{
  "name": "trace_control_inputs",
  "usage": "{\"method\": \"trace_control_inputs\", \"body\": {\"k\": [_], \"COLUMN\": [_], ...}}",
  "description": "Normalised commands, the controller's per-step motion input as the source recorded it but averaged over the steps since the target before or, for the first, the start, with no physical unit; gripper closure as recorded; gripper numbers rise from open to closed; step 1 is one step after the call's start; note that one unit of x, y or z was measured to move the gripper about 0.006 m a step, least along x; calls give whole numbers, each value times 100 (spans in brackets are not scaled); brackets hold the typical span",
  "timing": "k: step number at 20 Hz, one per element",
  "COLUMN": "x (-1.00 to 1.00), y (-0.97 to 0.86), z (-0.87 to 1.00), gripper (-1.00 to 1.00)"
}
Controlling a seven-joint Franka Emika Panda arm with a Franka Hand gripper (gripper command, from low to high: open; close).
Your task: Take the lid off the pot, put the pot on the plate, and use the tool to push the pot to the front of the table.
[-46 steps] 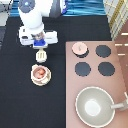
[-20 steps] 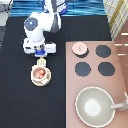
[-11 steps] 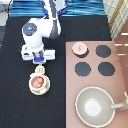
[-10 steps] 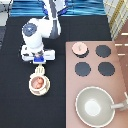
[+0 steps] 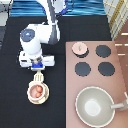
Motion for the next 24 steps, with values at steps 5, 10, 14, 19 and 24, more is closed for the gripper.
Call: {"method": "trace_control_inputs", "body": {"k": [5,10,14,19,24], "x": [100,100,100,100,86], "y": [0,0,0,4,19], "z": [37,38,38,35,35], "gripper": [100,100,100,100,100]}}
